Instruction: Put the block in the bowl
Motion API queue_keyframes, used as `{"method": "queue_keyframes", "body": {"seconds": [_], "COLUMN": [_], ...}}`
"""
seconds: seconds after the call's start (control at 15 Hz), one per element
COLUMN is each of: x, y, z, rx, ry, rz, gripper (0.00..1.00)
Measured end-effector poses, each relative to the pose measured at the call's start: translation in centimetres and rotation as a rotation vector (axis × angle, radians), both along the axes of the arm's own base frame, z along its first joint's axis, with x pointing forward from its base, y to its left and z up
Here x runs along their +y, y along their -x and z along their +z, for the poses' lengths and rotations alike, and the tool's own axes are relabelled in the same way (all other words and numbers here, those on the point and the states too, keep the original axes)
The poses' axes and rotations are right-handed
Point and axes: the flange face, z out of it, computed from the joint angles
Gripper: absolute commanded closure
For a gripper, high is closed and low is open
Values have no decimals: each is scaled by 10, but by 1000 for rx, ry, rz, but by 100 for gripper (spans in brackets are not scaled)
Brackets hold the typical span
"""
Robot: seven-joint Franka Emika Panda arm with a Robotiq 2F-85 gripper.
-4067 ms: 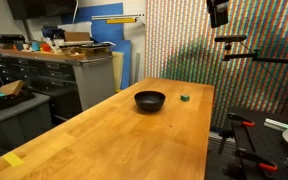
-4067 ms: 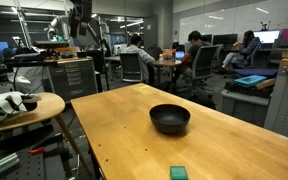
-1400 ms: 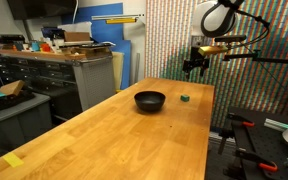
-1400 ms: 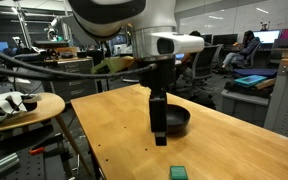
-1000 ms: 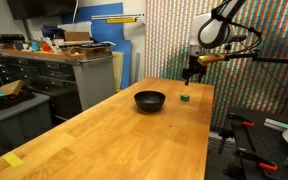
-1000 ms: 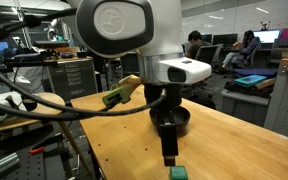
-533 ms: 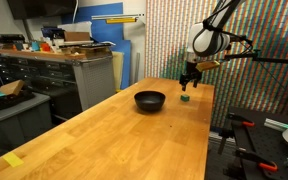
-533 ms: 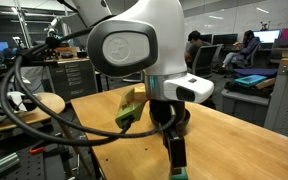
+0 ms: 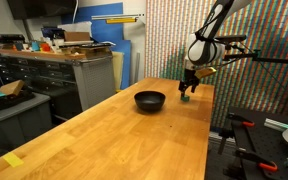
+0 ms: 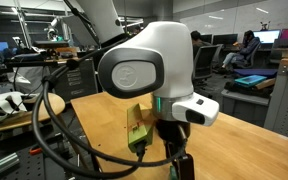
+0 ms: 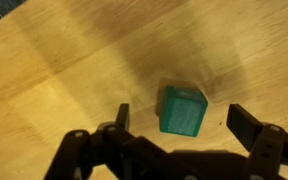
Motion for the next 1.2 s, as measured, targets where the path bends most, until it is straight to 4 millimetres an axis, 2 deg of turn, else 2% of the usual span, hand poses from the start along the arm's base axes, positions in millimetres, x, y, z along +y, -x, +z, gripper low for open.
{"method": "queue_keyframes", "body": {"seconds": [0.07, 0.13, 0.2, 0.67, 1.0, 1.2], "x": [-2, -5, -8, -17, -16, -15], "y": [-1, -3, -5, -16, -20, -26], "z": [-4, -8, -11, -21, -17, -2], "rx": [4, 6, 8, 6, 5, 3], "ry": [-1, -3, -4, -14, -18, -21], "rz": [6, 11, 17, 56, 68, 73], "gripper": [0, 25, 26, 82, 83, 83]}}
